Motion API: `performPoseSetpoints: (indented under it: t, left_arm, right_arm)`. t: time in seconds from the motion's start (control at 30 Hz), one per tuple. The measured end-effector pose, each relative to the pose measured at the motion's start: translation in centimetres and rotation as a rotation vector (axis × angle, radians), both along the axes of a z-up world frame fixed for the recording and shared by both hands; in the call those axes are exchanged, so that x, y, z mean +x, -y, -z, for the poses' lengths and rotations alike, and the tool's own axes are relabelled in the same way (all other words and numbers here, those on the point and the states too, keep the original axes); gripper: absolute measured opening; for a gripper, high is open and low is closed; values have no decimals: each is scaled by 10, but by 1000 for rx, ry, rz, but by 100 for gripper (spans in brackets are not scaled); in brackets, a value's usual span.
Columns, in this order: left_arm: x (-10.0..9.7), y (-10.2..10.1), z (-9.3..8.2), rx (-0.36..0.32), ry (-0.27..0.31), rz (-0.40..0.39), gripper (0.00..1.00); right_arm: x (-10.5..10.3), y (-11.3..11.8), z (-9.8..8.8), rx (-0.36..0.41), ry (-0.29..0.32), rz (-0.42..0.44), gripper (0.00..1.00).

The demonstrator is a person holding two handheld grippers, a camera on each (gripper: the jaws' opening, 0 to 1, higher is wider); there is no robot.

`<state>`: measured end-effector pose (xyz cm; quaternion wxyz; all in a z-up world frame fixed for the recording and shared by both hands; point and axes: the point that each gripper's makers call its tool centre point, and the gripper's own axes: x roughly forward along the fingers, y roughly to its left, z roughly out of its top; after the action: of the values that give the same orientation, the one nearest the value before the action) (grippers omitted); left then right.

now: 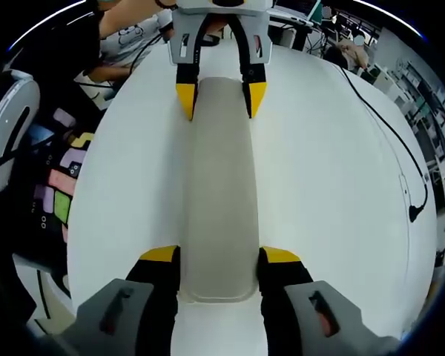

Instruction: Arrange the utensils inside the cutlery case until each visible utensil rests in its matching compartment.

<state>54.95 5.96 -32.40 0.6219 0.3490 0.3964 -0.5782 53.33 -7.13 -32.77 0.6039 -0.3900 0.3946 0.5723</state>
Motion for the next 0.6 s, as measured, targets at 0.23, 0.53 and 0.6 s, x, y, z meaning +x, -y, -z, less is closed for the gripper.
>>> performPoseSetpoints:
  t: [0.23,0.53,0.6]
  left_arm:
    - [-3,-1,2,34,16,10,45]
    - [-20,-1,6,15,23,24,45]
    - [-20,0,6,11,23,30,45]
  right_arm:
    - [0,-3,2,-12,1,1,44]
    - [14,2,-4,18,-11,27,45]
    - [14,2,-5,29,-6,31,45]
